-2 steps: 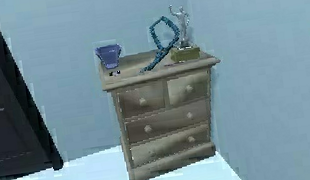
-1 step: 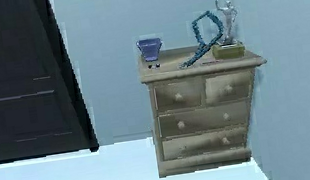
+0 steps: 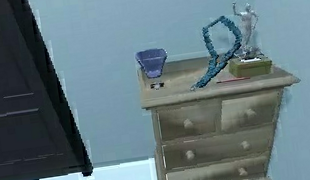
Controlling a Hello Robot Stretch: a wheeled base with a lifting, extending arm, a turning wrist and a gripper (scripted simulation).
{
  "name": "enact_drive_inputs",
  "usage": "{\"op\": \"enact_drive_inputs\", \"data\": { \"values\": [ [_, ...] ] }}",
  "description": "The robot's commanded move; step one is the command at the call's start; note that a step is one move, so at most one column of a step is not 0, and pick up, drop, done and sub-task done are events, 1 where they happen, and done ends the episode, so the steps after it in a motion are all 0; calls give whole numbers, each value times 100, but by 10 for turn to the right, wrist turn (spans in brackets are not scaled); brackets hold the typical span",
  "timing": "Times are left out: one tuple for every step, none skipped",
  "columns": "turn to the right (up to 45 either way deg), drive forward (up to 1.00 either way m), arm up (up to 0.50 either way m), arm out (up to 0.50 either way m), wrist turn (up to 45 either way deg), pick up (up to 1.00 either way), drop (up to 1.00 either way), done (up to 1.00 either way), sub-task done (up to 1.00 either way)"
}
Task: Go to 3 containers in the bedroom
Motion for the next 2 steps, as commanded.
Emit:
{"op": "enact_drive_inputs", "data": {
  "values": [
    [150,0,0,0,0,0,0,0,0],
    [0,0,0,0,0,0,0,0,100]
  ]
}}
